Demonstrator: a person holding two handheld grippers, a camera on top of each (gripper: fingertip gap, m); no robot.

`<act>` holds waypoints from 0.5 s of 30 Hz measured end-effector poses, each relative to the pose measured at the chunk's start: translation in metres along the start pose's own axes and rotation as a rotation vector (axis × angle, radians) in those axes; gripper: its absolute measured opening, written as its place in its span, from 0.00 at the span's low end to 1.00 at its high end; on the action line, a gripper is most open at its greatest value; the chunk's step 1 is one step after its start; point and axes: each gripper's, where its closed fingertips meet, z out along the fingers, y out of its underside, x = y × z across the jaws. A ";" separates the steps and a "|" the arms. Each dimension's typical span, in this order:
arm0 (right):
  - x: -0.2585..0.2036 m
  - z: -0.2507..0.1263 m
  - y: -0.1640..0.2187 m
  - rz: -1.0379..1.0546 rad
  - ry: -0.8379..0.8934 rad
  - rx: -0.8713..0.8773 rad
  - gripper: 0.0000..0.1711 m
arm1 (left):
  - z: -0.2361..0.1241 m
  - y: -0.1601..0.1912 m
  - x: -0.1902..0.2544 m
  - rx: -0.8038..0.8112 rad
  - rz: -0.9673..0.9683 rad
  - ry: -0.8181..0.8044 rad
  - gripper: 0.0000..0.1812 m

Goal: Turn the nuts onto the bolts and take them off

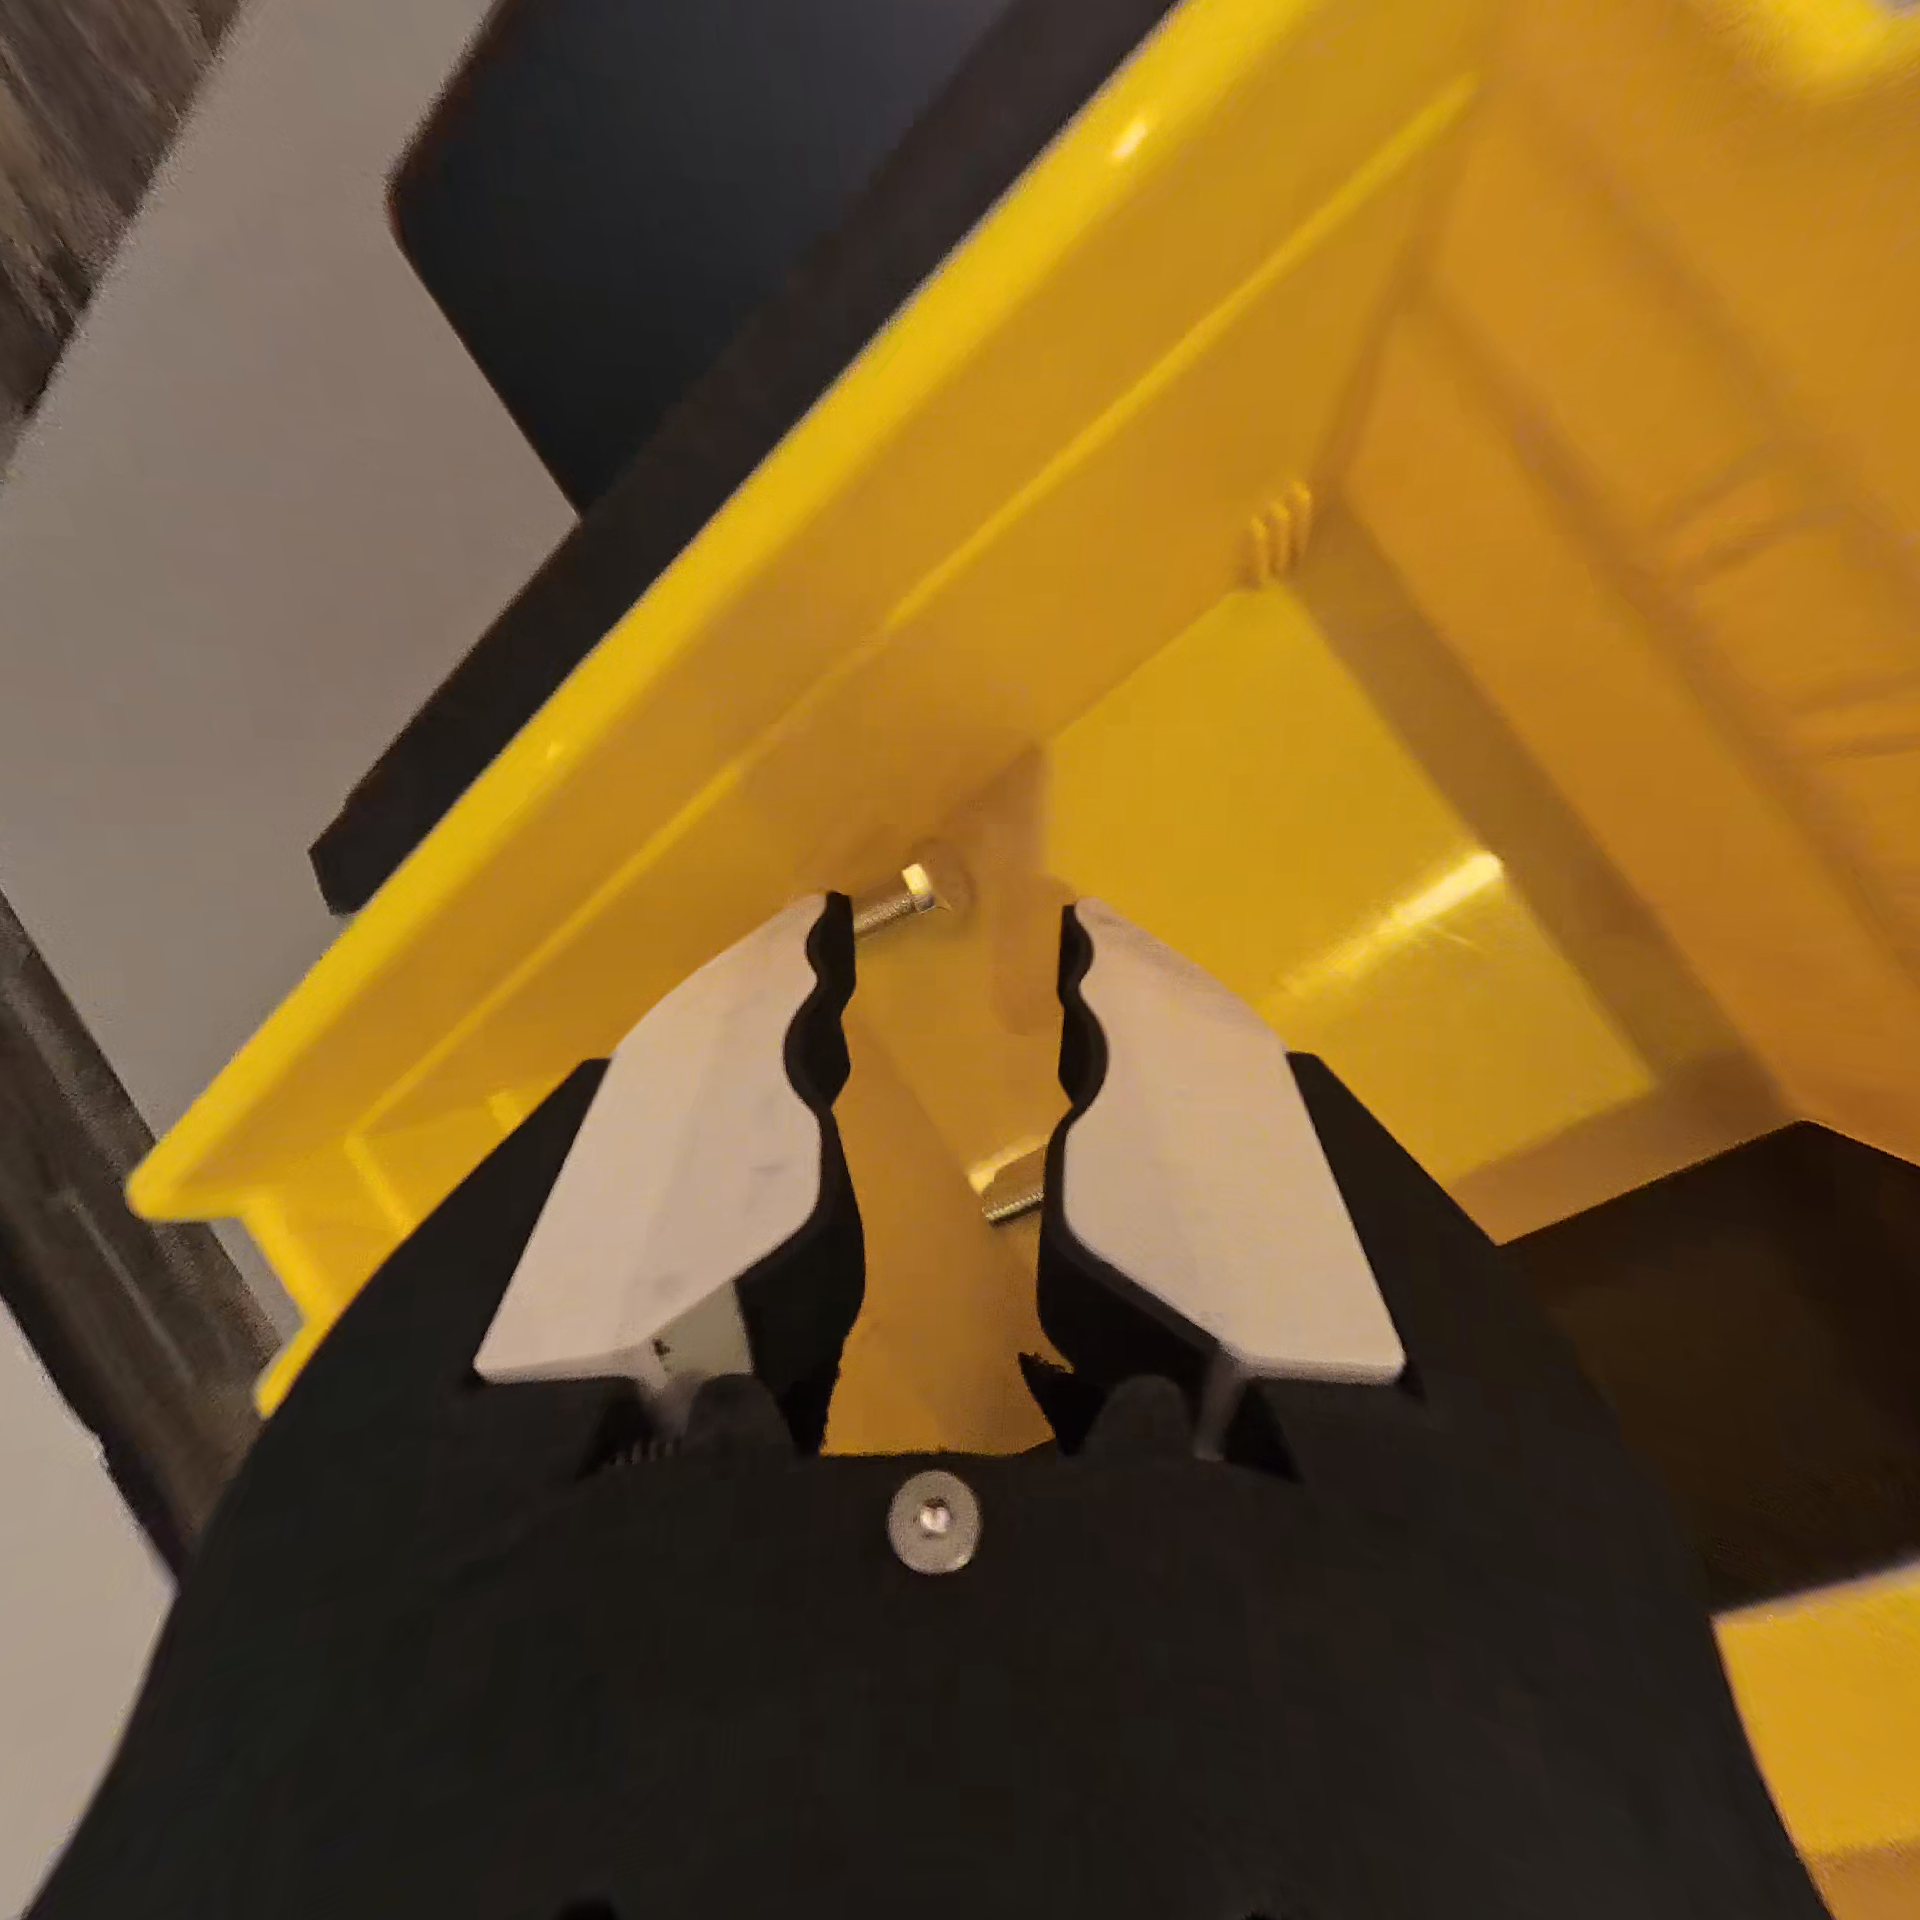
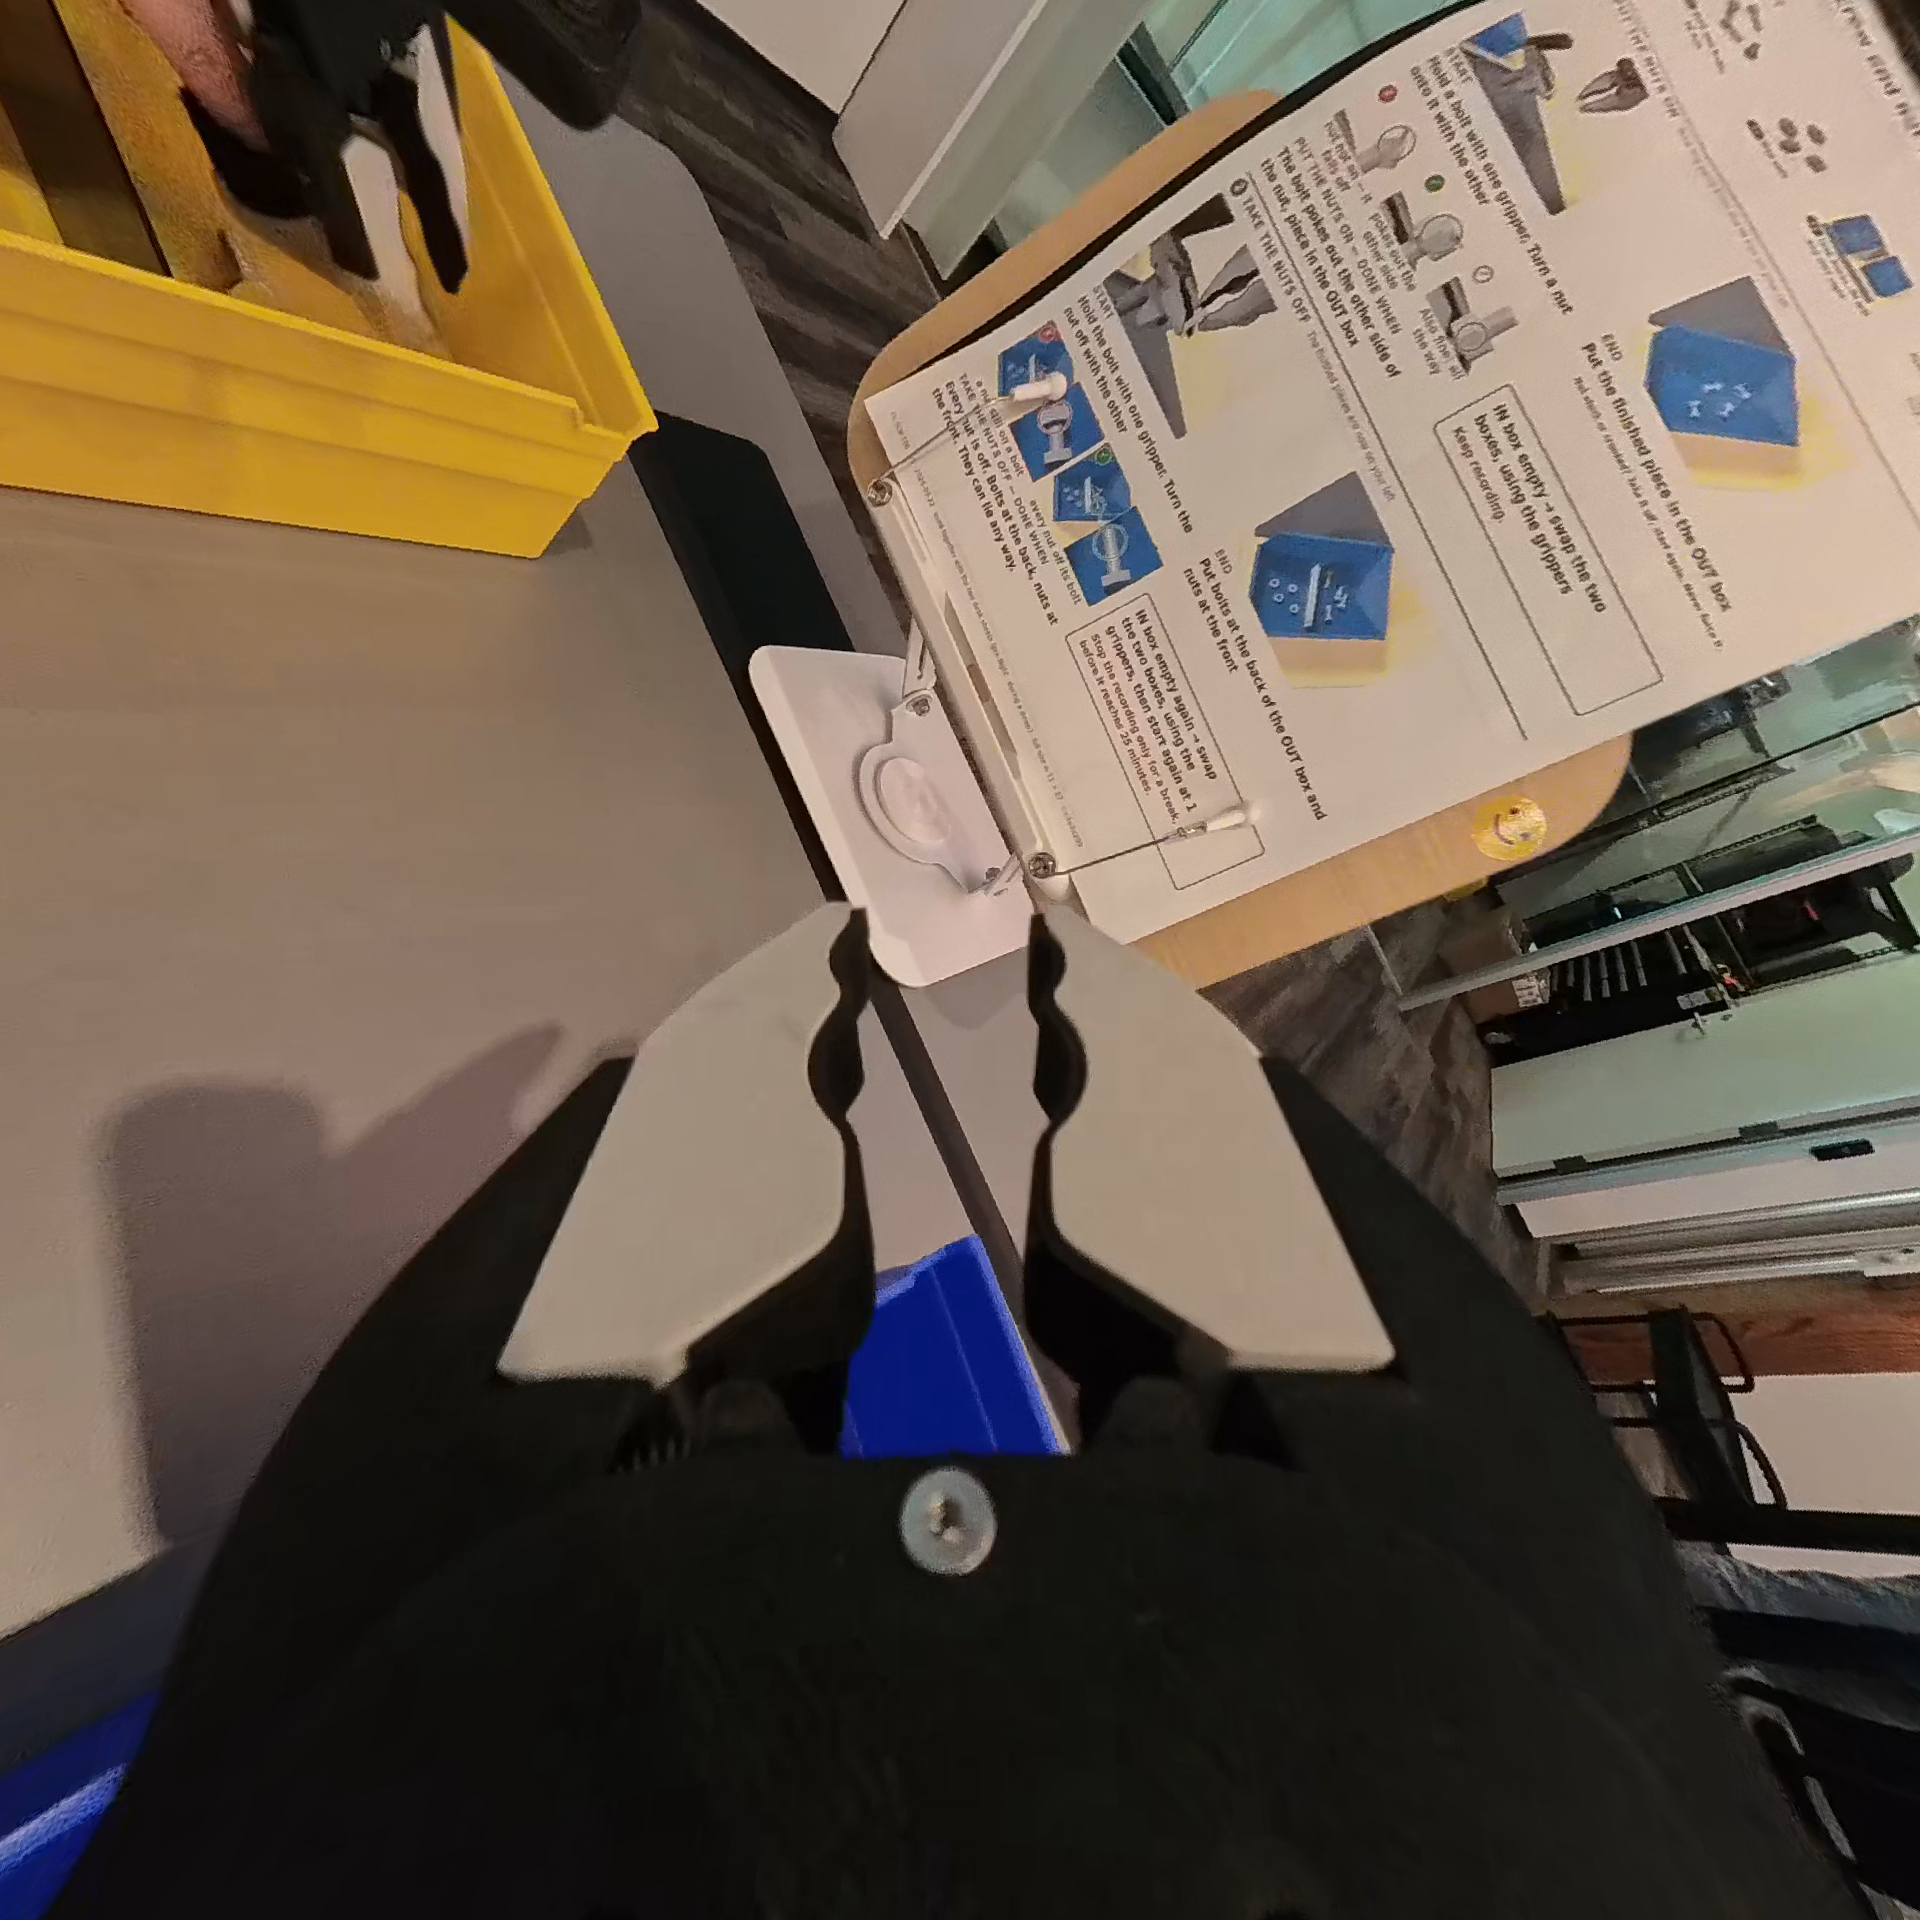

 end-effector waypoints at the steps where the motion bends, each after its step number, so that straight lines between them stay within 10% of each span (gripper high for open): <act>1: 0.000 0.000 0.000 -0.004 0.001 -0.003 0.18 | 0.005 0.004 -0.003 -0.035 0.017 -0.028 0.20; 15: -0.006 0.001 -0.001 -0.018 -0.016 -0.008 0.18 | 0.023 0.010 -0.013 -0.081 0.219 -0.183 0.08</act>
